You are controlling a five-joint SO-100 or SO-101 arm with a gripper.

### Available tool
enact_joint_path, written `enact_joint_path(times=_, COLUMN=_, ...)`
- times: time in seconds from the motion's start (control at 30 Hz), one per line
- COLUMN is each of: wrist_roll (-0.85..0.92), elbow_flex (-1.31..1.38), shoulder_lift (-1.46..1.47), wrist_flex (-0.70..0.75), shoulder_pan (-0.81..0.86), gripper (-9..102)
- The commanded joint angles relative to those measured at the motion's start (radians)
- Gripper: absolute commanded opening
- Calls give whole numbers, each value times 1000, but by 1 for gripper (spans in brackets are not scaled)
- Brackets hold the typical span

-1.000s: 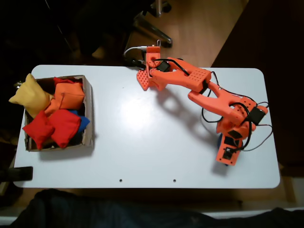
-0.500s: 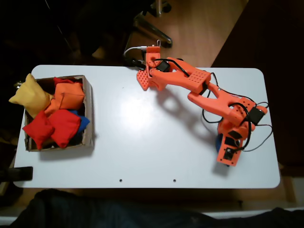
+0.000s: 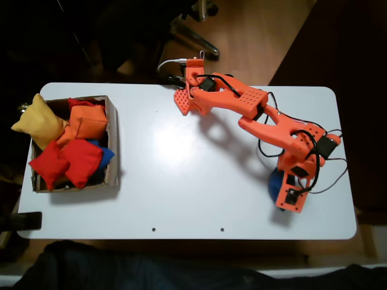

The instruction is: Grasp a bag and put it in the box.

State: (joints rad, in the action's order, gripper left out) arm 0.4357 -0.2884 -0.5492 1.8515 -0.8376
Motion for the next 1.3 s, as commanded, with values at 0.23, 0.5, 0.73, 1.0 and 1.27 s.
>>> enact_joint_path(times=0.23, wrist_roll=-23, elbow_flex=-8, shoulder_lift=-170, wrist_flex=21, shoulder_pan=25, gripper=0)
enact_joint_path(times=0.5, wrist_roll=-46, elbow_flex=-20, shoulder_lift=-342, wrist_flex=21, shoulder_pan=54, gripper=0)
enact_joint_path(times=0.73, wrist_roll=-51, elbow_flex=-84, shoulder_lift=-480, wrist_flex=21, shoulder_pan=78, gripper=0)
enact_joint_path(times=1.0, wrist_roll=-43, elbow_flex=-198, shoulder_lift=-681, wrist_flex=21, shoulder_pan=152, gripper=0)
enact_joint_path(times=1.27, wrist_roll=-40, elbow_flex=-284, shoulder_lift=-890, wrist_flex=21, shoulder_pan=256, gripper=0)
